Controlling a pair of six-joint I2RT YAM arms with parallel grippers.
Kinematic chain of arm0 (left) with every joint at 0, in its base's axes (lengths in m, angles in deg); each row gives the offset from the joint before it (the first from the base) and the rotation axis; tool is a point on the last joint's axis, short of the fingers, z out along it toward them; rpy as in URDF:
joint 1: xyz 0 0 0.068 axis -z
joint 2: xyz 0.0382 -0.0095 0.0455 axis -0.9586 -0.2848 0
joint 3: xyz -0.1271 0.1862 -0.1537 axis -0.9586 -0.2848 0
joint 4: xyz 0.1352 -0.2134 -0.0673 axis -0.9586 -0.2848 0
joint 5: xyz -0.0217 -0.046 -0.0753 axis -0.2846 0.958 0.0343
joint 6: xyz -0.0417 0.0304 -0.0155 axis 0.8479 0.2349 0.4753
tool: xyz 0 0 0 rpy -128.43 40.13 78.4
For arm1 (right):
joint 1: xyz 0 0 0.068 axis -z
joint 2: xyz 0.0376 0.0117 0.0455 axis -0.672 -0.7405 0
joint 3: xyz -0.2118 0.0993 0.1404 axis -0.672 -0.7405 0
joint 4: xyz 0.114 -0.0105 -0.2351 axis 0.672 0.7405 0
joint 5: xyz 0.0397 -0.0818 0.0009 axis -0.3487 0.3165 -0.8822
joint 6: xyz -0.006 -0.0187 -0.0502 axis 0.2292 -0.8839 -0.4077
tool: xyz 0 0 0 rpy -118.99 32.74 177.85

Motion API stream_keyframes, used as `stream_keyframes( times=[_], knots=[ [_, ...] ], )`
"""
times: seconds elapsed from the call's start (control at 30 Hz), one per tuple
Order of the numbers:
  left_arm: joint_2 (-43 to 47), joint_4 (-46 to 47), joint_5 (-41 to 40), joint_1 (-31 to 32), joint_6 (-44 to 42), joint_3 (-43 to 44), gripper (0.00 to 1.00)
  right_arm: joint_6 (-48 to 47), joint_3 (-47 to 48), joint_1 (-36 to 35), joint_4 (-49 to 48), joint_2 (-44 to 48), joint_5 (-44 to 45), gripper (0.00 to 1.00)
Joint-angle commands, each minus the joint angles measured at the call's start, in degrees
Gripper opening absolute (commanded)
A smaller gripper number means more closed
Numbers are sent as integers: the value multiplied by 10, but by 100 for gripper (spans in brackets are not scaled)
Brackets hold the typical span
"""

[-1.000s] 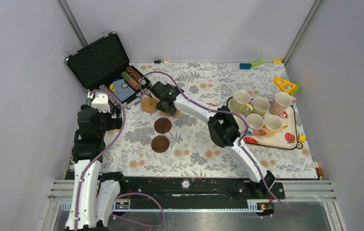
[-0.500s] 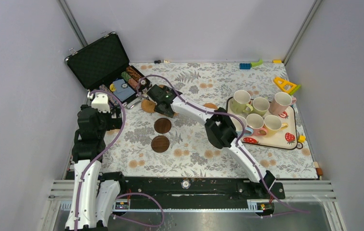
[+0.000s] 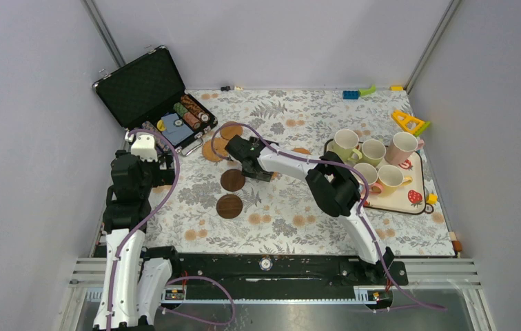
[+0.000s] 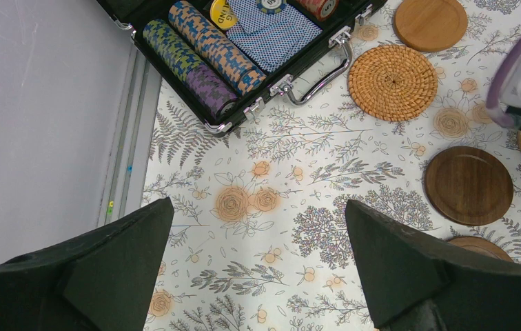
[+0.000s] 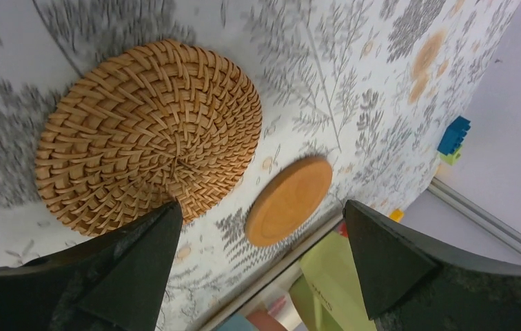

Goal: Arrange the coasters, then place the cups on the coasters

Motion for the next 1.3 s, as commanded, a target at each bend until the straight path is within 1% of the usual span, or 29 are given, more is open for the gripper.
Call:
stream_keyframes(
  times=[0.0,0.1,0.17,0.23,0.3,0.4,0.47,0.5,0.57,0.6,0.63,0.7,0.87,1.0,1.07,1.2,1.27],
  knots=[
    [0,38,1,-5,5,-2,99,-15,-46,3,7,29,-2,97],
    [2,38,1,-5,5,-3,99,-7,8,3,6,38,-8,98],
    [3,37,1,-4,6,-2,99,-2,69,3,-5,29,0,98],
    [4,37,1,-4,6,-3,99,-5,133,3,-25,7,9,98],
    [5,37,0,-4,7,-2,99,-16,217,3,-35,-37,22,98],
    [3,38,-3,-5,7,-2,99,-72,357,3,-49,-130,48,99],
    [-1,39,-6,-5,7,-3,99,-134,417,3,-81,-186,60,100],
    [-3,41,-8,-5,7,-3,99,-167,425,2,-111,-205,64,100],
    [-8,43,-13,-5,7,-3,99,-229,406,2,-193,-226,66,100],
    [-10,44,-17,-6,6,-4,99,-254,387,3,-249,-231,62,100],
    [-13,45,-20,-5,6,-5,99,-273,369,3,-281,-234,56,100],
    [-18,48,-26,-5,5,-5,99,-291,364,3,-314,-247,40,100],
    [-29,51,-39,-5,4,-6,99,-320,371,3,-359,-271,12,100],
    [-27,52,-48,-6,4,-8,99,-352,361,2,-371,-277,8,100],
    [-25,54,-47,-8,3,-10,99,-365,341,2,-405,-266,17,100],
    [-29,56,-43,-8,2,-10,99,-356,274,2,-428,-210,8,100],
    [-33,55,-42,-8,2,-10,99,-354,261,2,-443,-191,-1,99]
  ],
)
